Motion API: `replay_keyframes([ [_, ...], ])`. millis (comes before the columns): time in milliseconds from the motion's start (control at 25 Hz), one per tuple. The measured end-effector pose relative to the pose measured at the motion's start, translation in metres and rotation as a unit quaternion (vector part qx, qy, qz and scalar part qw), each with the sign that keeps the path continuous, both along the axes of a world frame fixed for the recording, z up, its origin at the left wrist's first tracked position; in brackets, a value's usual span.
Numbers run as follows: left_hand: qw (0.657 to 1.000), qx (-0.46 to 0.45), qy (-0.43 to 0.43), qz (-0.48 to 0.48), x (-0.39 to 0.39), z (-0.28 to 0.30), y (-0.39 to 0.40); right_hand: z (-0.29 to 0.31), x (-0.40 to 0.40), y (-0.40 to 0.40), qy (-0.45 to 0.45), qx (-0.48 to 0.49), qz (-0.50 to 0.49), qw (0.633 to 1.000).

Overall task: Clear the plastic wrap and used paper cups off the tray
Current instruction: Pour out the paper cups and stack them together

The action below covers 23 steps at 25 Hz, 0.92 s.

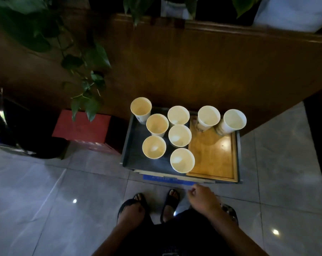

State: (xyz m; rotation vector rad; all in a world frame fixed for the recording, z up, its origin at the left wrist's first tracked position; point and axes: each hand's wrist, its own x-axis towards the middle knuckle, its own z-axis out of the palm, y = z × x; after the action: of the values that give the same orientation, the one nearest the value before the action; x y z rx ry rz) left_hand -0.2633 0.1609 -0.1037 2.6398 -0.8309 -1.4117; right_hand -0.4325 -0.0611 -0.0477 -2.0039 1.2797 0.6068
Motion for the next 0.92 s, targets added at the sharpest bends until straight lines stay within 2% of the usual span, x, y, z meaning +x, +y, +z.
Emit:
replay_keyframes([
  [320,0.999,-0.019,0.014,-0.032,0.006,0.016,-0.023,0.034,0.011,-0.036,-0.01,-0.043,0.001,0.999],
  [440,0.997,-0.059,0.0,-0.053,0.017,0.033,-0.044,0.049,0.018,-0.044,-0.025,-0.082,0.017,0.996],
  [680,0.988,-0.145,-0.039,-0.026,0.044,0.073,-0.082,0.079,0.048,-0.047,-0.04,-0.147,0.048,0.987],
  [840,0.98,-0.198,-0.02,-0.009,0.059,0.096,-0.095,0.084,0.065,-0.043,-0.065,-0.16,0.052,0.984],
  [920,0.972,-0.232,-0.037,-0.007,0.062,0.106,-0.102,0.08,0.071,-0.039,-0.071,-0.175,0.056,0.981],
])
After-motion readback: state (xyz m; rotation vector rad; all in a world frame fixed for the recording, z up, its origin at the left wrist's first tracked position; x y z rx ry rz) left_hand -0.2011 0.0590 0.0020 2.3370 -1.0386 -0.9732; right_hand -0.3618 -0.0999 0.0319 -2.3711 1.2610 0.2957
